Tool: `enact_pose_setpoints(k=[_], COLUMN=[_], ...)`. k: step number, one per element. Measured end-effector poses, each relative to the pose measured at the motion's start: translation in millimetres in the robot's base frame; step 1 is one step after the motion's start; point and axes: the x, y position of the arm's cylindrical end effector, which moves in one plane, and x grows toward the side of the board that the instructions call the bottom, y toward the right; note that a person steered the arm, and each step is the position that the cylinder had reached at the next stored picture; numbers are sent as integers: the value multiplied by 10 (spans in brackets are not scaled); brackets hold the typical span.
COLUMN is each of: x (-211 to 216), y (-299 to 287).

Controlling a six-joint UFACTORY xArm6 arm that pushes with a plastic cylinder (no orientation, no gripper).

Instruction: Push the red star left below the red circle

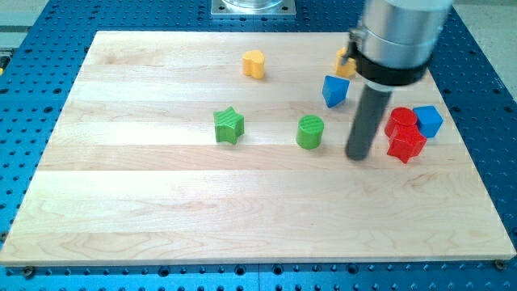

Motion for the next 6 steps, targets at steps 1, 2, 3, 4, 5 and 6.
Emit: enact_pose_setpoints(k=[1, 2, 3, 4, 5, 6], x=[479, 384, -2, -151, -160, -252], y=[200, 1049, 1022, 752, 550, 526])
